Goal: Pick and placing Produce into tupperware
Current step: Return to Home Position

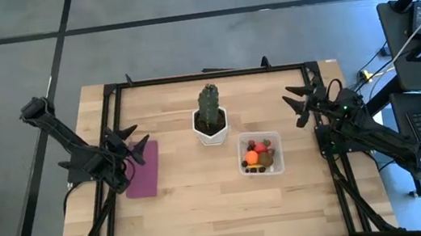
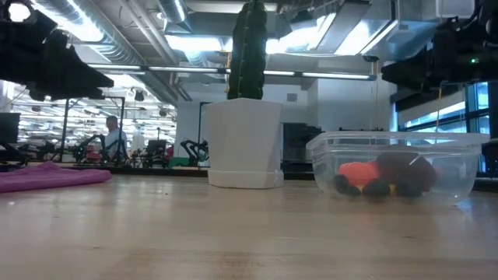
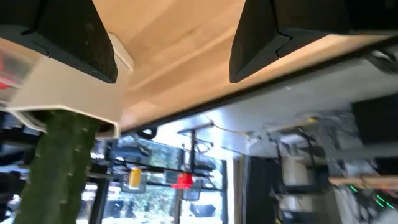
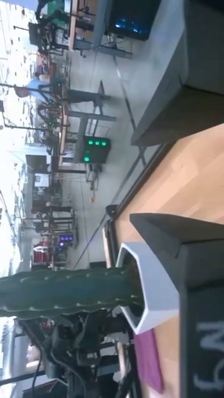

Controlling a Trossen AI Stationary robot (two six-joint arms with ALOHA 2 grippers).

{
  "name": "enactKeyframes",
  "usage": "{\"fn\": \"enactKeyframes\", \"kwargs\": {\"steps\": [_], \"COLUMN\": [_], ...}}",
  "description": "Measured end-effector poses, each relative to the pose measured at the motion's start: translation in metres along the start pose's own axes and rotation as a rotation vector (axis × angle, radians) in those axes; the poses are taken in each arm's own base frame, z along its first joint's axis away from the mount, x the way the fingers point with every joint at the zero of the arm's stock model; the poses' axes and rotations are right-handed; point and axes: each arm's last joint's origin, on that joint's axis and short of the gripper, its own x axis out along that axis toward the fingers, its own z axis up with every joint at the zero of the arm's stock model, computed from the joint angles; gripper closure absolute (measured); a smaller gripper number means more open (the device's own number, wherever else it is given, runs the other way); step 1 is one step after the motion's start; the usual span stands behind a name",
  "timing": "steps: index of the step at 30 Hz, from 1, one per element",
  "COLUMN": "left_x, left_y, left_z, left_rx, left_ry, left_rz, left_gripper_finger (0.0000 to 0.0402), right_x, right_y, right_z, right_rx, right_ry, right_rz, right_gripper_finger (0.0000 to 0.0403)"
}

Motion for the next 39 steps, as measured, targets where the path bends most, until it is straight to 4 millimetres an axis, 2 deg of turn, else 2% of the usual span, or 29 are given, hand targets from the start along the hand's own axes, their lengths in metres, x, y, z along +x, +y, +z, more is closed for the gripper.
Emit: {"fn": "enactKeyframes", "kwargs": {"steps": [10,15,19,22,25,29,31,34,39], "left_x": [-0.008,-0.013,-0.018,-0.023,-0.027,-0.029,-0.027,-0.013,0.023], "left_y": [-0.007,-0.022,-0.041,-0.06,-0.08,-0.095,-0.097,-0.098,-0.09], "left_z": [0.0,0.006,0.011,0.023,0.043,0.066,0.071,0.07,0.069], "left_rx": [-0.095,-0.241,-0.225,-0.205,-0.135,-0.014,0.032,0.081,0.114], "left_ry": [0.013,0.007,0.077,0.167,0.189,0.033,-0.047,-0.07,-0.066], "left_rz": [-0.091,-0.132,-0.187,-0.314,-0.572,-0.955,-1.049,-0.971,-0.619], "left_gripper_finger": [0.0104,0.0104,0.0104,0.0104,0.0104,0.0104,0.0104,0.0104,0.0104], "right_x": [0.0,0.0,0.0,0.0,0.0,0.0,0.0,0.0,0.0], "right_y": [0.0,0.0,-0.001,-0.001,-0.001,-0.001,0.0,0.0,0.0], "right_z": [-0.003,-0.003,-0.003,-0.003,-0.003,-0.003,-0.003,-0.003,-0.004], "right_rx": [-0.006,0.011,0.011,0.011,0.011,0.011,0.012,0.013,0.016], "right_ry": [0.031,0.03,0.029,0.029,0.029,0.031,0.031,0.031,0.045], "right_rz": [-0.005,-0.006,-0.008,-0.008,-0.008,-0.008,-0.007,-0.007,-0.006], "right_gripper_finger": [0.0215,0.0215,0.0215,0.0215,0.0215,0.0215,0.0215,0.0215,0.0215]}}
